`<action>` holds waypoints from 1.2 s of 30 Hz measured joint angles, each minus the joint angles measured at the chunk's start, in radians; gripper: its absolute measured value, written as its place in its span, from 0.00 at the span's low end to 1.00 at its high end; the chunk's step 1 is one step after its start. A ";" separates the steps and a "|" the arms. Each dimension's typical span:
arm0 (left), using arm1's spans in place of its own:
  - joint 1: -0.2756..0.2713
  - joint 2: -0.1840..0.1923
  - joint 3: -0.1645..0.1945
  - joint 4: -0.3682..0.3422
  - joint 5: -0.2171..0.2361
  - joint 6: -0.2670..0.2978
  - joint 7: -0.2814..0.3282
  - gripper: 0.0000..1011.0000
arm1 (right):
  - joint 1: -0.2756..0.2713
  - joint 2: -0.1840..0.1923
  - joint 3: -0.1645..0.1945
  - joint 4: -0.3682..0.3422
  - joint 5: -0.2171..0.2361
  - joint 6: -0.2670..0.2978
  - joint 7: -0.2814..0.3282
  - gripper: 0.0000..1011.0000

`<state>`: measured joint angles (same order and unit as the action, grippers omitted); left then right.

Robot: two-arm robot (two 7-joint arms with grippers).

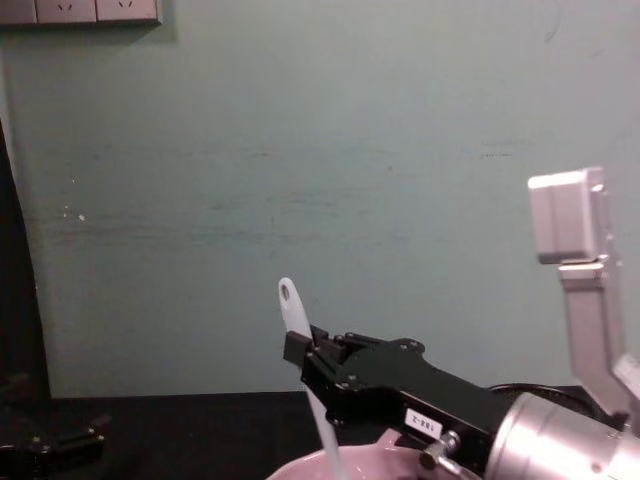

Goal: Use the one hand to pick up the spoon and stir the clear water in the bowl.

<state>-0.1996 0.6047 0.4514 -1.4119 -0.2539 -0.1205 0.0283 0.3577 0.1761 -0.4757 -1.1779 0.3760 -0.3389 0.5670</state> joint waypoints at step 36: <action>0.000 0.000 0.000 0.000 0.000 0.000 0.000 1.00 | -0.107 0.100 0.029 -0.186 0.100 0.143 0.065 0.12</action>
<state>-0.1995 0.6047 0.4514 -1.4120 -0.2539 -0.1205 0.0283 0.2504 0.2758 -0.4472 -1.3641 0.4758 -0.1957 0.6319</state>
